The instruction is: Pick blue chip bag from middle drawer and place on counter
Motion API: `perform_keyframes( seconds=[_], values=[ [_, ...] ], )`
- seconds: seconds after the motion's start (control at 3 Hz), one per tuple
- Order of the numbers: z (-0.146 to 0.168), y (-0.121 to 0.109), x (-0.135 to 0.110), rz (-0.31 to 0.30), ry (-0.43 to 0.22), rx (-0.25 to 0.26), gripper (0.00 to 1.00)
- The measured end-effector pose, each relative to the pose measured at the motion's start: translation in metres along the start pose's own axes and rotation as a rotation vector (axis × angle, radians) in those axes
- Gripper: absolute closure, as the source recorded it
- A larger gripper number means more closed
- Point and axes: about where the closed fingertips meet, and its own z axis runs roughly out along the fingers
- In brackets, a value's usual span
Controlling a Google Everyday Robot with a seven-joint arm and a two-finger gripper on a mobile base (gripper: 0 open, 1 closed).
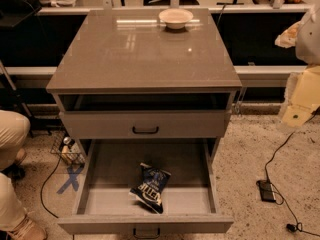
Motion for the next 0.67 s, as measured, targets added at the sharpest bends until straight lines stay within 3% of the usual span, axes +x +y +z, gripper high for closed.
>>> perform_keyframes(
  seconds=[0.33,0.67],
  values=[
    [0.000,0.000,0.000,0.000,0.000,0.000,0.00],
    [0.014,0.003,0.005,0.011,-0.032,-0.047,0.00]
  ],
)
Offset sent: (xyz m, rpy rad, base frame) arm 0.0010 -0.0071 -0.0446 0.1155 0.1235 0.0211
